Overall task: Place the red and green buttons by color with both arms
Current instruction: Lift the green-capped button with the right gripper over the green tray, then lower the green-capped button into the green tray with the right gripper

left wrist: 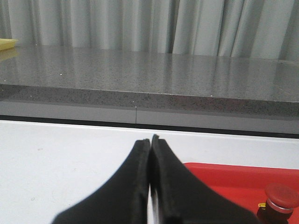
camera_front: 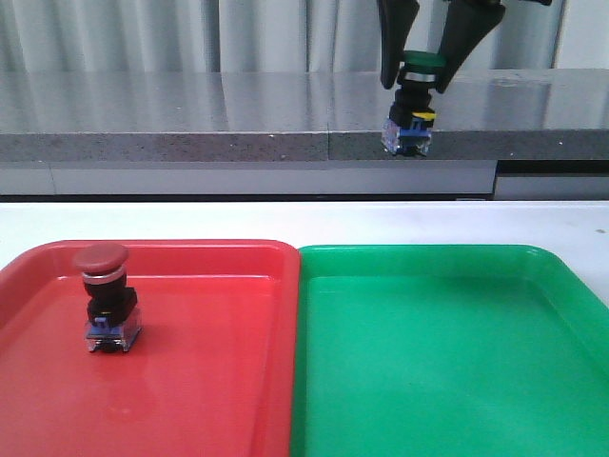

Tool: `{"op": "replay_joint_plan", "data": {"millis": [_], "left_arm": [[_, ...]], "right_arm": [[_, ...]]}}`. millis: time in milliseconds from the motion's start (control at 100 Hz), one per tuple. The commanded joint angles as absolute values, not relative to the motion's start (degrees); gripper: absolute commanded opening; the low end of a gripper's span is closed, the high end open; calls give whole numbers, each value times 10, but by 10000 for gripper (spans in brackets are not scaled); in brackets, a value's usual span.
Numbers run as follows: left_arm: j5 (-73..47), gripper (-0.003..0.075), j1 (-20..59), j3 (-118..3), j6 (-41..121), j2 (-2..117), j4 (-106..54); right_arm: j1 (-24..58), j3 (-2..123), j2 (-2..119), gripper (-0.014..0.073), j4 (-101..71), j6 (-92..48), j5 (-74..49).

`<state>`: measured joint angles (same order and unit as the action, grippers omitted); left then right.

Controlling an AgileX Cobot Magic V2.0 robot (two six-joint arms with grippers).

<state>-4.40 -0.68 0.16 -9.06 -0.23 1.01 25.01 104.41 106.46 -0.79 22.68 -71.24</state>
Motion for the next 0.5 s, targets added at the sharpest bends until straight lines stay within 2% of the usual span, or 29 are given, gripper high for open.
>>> {"op": "replay_joint_plan", "data": {"millis": [0,490], "left_arm": [[0,-20,-8,7,-90,-22,5],[0,-20,-8,7,-90,-22,5]], "right_arm": [[256,1018,1012,248,0,240,-722],[262,757,948,248,-5,283,-516]]}}
